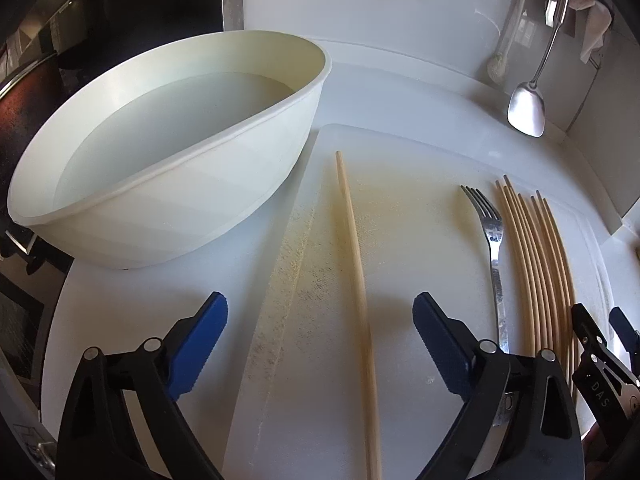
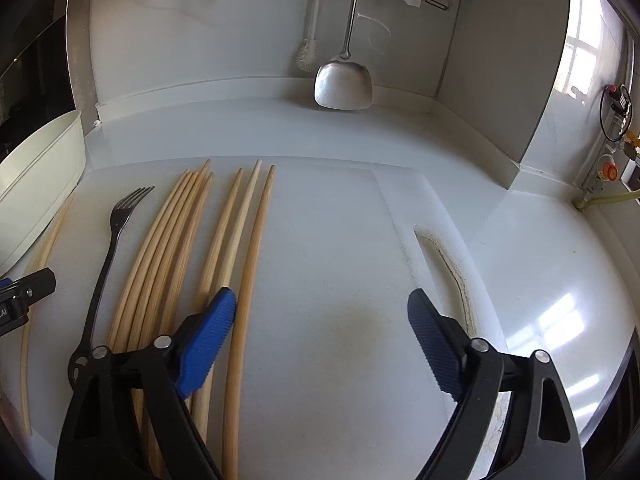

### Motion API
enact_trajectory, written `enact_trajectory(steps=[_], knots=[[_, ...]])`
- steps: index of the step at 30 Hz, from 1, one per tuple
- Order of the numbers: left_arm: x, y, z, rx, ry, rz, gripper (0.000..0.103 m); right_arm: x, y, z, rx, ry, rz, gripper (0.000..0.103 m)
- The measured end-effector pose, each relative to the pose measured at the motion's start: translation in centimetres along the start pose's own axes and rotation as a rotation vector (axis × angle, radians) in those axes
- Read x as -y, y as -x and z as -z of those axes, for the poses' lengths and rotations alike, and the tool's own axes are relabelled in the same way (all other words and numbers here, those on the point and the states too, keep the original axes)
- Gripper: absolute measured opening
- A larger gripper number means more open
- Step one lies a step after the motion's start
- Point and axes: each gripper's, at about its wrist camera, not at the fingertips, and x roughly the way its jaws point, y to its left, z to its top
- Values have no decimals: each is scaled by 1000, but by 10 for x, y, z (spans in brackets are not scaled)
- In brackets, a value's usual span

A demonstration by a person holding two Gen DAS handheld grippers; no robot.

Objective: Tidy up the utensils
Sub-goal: 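Move the left tool toward the single loose wooden chopstick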

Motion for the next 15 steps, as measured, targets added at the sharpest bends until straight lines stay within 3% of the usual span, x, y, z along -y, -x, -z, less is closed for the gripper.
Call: enact_trajectory(steps=[3, 8, 15], knots=[[9, 2, -2, 9, -33, 2, 75, -1, -2, -2, 0, 2, -28, 72], [11, 1, -4, 14, -19, -7, 74, -6, -2, -4, 9, 15, -55, 58], [12, 6, 1, 46, -28, -40, 69, -8, -1, -3, 21, 20, -61, 56]])
